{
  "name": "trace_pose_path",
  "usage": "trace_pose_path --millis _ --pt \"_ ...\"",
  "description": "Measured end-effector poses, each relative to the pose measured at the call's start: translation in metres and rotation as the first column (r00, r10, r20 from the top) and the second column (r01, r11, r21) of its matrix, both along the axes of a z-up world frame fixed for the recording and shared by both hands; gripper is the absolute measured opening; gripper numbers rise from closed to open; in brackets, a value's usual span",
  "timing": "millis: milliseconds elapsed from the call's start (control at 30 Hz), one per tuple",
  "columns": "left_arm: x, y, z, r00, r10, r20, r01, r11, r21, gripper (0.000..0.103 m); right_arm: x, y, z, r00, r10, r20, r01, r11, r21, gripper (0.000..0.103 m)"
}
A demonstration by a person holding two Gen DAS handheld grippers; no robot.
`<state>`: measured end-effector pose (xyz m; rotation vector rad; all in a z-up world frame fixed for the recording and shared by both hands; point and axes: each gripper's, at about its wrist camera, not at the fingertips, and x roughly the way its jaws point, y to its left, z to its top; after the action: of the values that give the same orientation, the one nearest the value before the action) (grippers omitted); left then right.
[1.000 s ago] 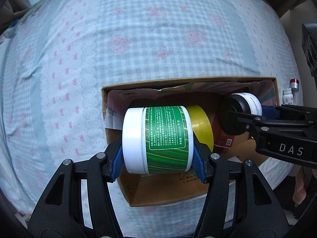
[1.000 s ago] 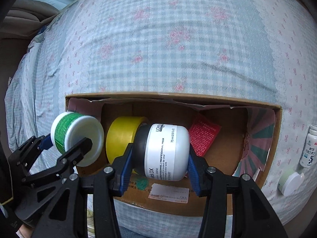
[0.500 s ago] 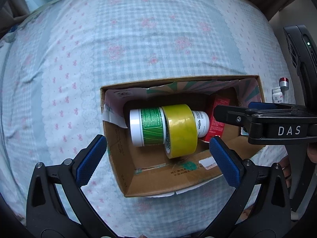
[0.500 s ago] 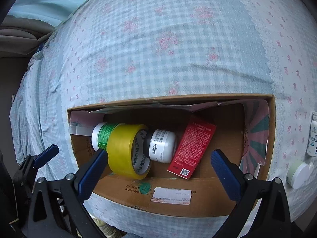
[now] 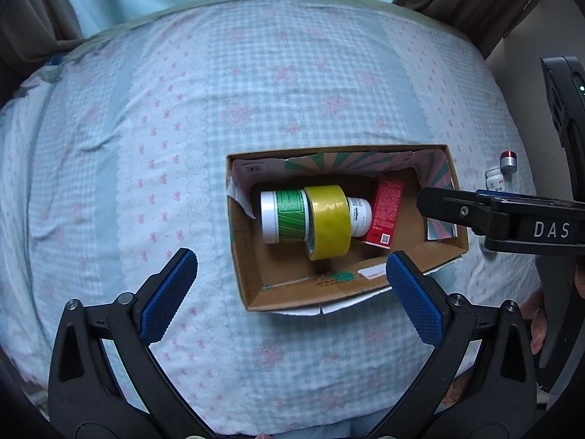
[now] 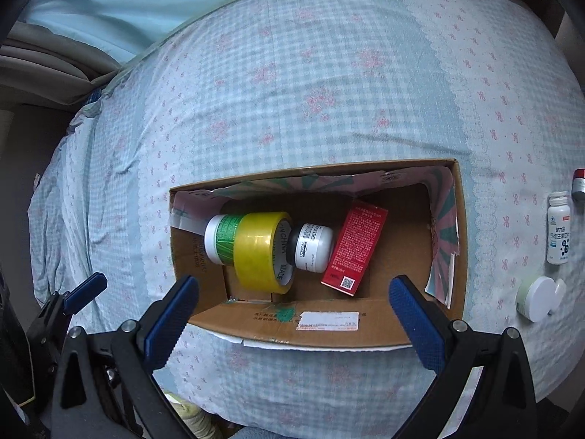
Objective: Organize rigid objects
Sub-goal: 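Lift both tools away from the box toward the remaining items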
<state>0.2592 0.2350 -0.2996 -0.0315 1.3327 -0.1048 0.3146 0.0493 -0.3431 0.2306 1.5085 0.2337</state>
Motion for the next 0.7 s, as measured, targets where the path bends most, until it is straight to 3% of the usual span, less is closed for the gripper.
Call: trace_pose_path --millis 133,367,700 --pt "-0.020 0.006 0.033 0.999 0.021 0.045 -0.021 1.000 0.002 0.103 -0.020 0.000 0.037 0.998 -0.008 0.058 0.007 1.000 0.004 0.103" --pt "-0.051 -0.013 0.080 0.989 -0.034 0.146 0.031 0.999 0.021 0.103 -0.057 -0.023 0.095 0.990 -0.043 0.135 0.045 0.999 -0.011 0.103" --pt "-0.089 -0.106 0.111 0.963 -0.119 0.243 0.123 0.992 -0.001 0.103 -0.119 -0.105 0.149 0.970 -0.054 0.236 0.082 0.990 -0.112 0.103"
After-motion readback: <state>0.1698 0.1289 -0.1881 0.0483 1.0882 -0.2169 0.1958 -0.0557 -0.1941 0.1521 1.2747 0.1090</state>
